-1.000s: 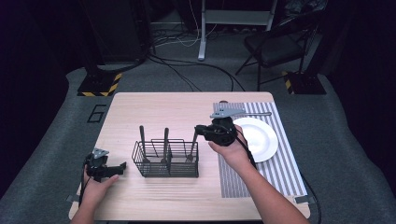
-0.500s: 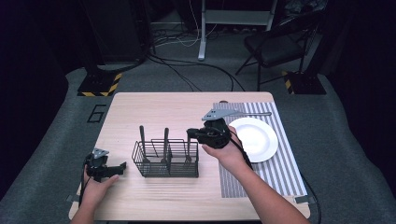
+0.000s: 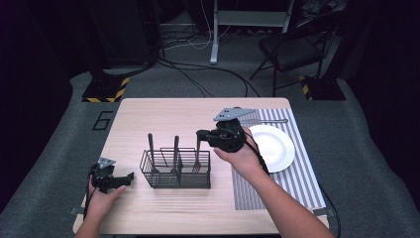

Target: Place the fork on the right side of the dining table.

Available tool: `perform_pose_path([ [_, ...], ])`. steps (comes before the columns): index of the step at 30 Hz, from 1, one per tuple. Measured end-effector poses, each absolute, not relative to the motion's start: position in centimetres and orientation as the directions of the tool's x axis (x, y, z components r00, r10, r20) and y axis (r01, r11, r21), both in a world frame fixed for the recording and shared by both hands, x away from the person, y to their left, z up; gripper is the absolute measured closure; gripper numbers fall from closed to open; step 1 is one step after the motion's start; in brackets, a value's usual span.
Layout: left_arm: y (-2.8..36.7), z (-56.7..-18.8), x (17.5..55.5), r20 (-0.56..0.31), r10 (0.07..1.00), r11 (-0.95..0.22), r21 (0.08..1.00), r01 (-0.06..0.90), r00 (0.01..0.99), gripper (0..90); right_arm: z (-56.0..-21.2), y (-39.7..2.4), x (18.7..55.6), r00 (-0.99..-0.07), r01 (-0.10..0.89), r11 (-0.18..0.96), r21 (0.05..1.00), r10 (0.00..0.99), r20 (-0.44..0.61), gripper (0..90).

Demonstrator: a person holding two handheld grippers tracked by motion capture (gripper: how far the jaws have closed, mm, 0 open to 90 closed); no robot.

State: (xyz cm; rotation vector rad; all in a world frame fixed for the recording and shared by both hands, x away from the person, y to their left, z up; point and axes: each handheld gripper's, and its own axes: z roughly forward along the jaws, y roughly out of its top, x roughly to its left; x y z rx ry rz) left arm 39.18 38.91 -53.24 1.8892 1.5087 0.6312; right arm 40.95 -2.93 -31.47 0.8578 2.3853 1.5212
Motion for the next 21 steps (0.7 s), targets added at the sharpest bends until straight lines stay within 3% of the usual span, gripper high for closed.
perform_pose_path([
  [21,38.9,-53.2,39.2,-0.018,0.973,-0.144,0.728,0.670,0.229,0.3,-26.0,-3.3,41.1,-0.805,0.333,0.301,0.894,0.584,0.103,86.9],
])
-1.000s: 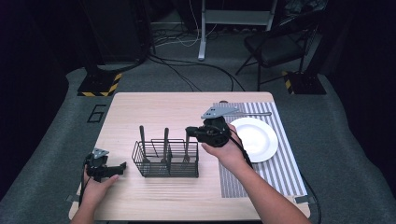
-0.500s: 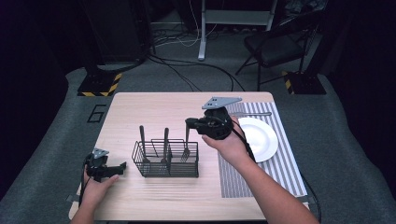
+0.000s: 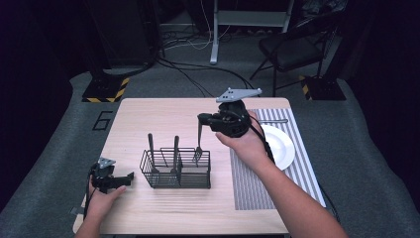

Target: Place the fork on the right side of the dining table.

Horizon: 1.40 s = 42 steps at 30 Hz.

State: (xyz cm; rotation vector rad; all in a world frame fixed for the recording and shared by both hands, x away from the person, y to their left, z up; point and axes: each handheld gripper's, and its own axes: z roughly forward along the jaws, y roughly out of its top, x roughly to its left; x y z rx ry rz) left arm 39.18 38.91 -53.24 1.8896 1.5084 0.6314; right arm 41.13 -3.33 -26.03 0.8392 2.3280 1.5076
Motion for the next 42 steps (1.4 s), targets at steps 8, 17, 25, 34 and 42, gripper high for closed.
perform_pose_path([
  [8,38.9,-53.2,39.2,-0.018,0.973,-0.145,0.728,0.670,0.229,0.3,-24.7,-3.8,41.5,-0.794,0.329,0.288,0.899,0.601,0.098,86.9],
  [17,38.9,-53.2,39.2,-0.017,0.973,-0.145,0.727,0.671,0.229,0.3,-23.7,-4.9,42.3,-0.768,0.337,0.258,0.906,0.632,0.106,86.9],
  [25,38.9,-53.2,39.2,-0.018,0.973,-0.144,0.728,0.671,0.229,0.3,-23.5,-6.1,43.6,-0.733,0.350,0.234,0.907,0.672,0.109,86.9],
  [34,38.9,-53.2,39.2,-0.018,0.973,-0.144,0.728,0.670,0.228,0.3,-23.1,-8.0,44.2,-0.690,0.358,0.207,0.911,0.716,0.109,86.9],
  [42,38.9,-53.2,39.2,-0.018,0.973,-0.144,0.728,0.670,0.229,0.3,-24.0,-9.7,44.0,-0.661,0.370,0.191,0.909,0.742,0.113,86.9],
])
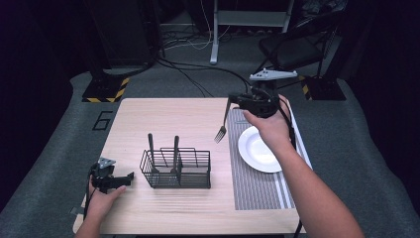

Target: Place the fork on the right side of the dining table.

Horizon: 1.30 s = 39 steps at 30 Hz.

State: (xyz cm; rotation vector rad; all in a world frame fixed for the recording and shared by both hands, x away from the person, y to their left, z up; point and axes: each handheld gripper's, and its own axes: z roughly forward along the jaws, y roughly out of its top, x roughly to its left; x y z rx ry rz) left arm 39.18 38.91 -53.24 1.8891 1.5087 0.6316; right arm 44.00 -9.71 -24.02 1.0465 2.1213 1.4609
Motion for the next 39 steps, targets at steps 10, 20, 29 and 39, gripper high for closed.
perform_pose_path([
  [10,38.9,-53.2,39.2,-0.018,0.973,-0.144,0.728,0.670,0.228,0.3,-26.7,-11.8,43.3,-0.622,0.400,0.176,0.899,0.773,0.126,86.9],
  [20,38.9,-53.2,39.2,-0.013,0.973,-0.149,0.727,0.670,0.230,0.3,-29.4,-13.1,42.0,-0.603,0.408,0.170,0.897,0.788,0.125,86.9],
  [29,38.9,-53.2,39.1,-0.014,0.973,-0.150,0.726,0.672,0.232,0.3,-31.9,-14.3,40.7,-0.570,0.418,0.167,0.893,0.813,0.115,86.9],
  [39,38.9,-53.2,39.1,-0.014,0.973,-0.150,0.725,0.672,0.232,0.3,-34.4,-15.6,40.3,-0.529,0.459,0.141,0.877,0.837,0.142,86.9],
])
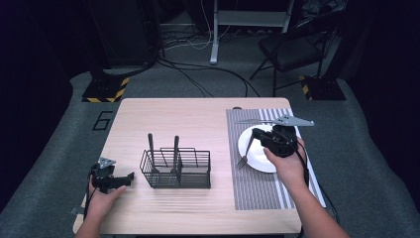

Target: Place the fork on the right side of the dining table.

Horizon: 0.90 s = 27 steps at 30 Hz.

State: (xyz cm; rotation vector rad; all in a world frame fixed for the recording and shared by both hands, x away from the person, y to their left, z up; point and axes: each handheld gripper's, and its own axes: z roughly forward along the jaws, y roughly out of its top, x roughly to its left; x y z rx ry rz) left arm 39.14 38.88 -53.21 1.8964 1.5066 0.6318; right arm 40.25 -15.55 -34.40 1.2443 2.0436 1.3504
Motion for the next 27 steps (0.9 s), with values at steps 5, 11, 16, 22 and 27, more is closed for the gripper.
perform_pose_path([
  [5,38.9,-53.2,39.1,-0.014,0.973,-0.149,0.726,0.672,0.232,0.3,-35.4,-15.8,39.9,-0.516,0.470,0.138,0.872,0.844,0.145,86.9],
  [11,38.9,-53.2,39.1,-0.014,0.973,-0.150,0.726,0.672,0.232,0.3,-36.6,-16.0,39.4,-0.503,0.481,0.127,0.867,0.850,0.154,86.9],
  [16,38.9,-53.2,39.1,-0.014,0.973,-0.150,0.726,0.672,0.232,0.3,-37.1,-16.1,39.0,-0.495,0.490,0.120,0.863,0.854,0.162,86.9],
  [22,38.9,-53.2,39.1,-0.014,0.973,-0.149,0.726,0.672,0.232,0.3,-37.8,-16.6,38.7,-0.476,0.511,0.091,0.855,0.858,0.193,87.0],
  [27,38.9,-53.2,39.1,-0.014,0.973,-0.150,0.725,0.672,0.232,0.3,-38.0,-17.2,38.4,-0.455,0.519,0.064,0.852,0.865,0.211,86.9],
])
